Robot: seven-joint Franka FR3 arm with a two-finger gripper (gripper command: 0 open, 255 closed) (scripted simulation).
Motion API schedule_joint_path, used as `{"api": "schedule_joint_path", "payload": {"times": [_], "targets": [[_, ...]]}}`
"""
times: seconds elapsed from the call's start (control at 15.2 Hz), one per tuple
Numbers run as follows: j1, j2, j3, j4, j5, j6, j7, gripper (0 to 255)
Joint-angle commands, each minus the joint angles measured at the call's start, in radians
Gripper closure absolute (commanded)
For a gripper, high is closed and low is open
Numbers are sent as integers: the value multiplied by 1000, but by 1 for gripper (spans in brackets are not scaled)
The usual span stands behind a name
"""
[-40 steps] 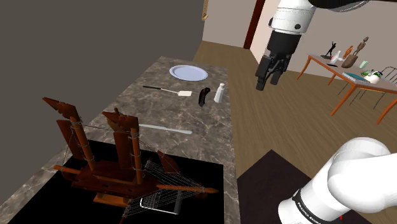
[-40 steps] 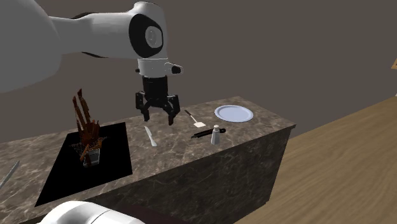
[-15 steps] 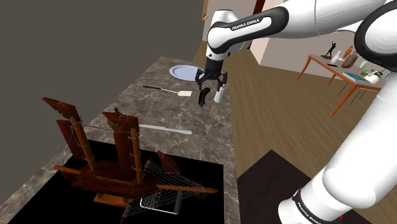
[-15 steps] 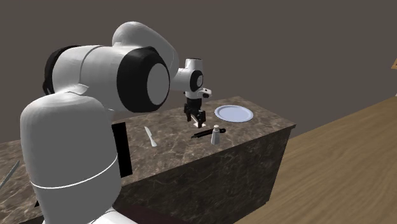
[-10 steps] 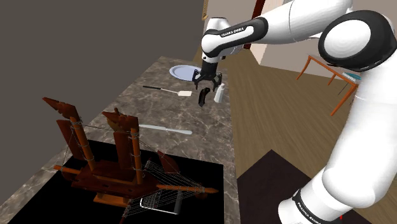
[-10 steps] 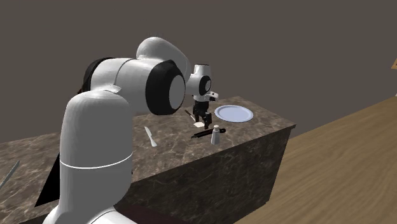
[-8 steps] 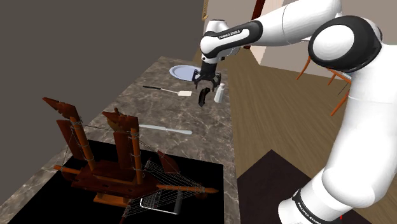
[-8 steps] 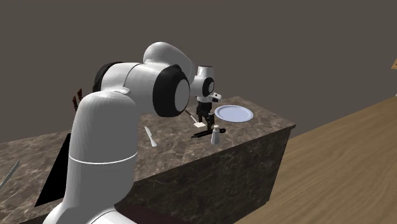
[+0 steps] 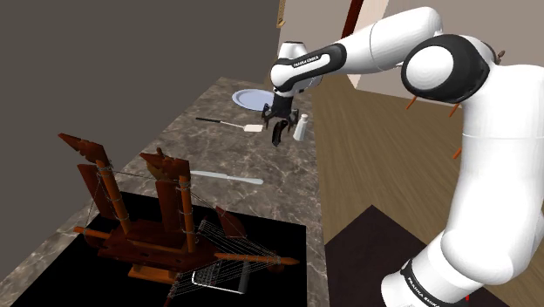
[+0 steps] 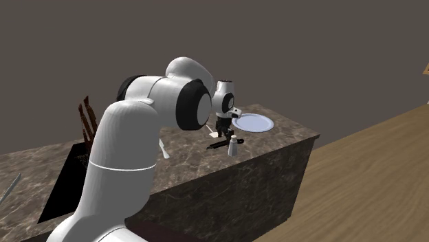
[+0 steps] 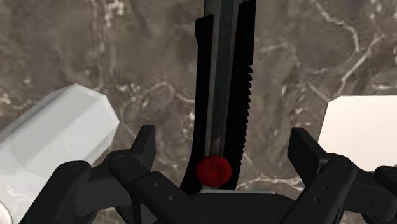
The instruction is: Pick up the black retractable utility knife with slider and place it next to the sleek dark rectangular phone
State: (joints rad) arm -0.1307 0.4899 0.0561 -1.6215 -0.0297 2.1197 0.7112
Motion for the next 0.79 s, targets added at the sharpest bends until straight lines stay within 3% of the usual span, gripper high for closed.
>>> {"api": "schedule_joint_path", "payload": {"times": [0.0,0.53,0.59,0.73], "targets": [[-1,8,0,-10,0,19,0,0],[-1,8,0,-10,-1,19,0,0],[0,8,0,-10,-1,19,0,255],[-1,8,0,-10,0,19,0,255]]}}
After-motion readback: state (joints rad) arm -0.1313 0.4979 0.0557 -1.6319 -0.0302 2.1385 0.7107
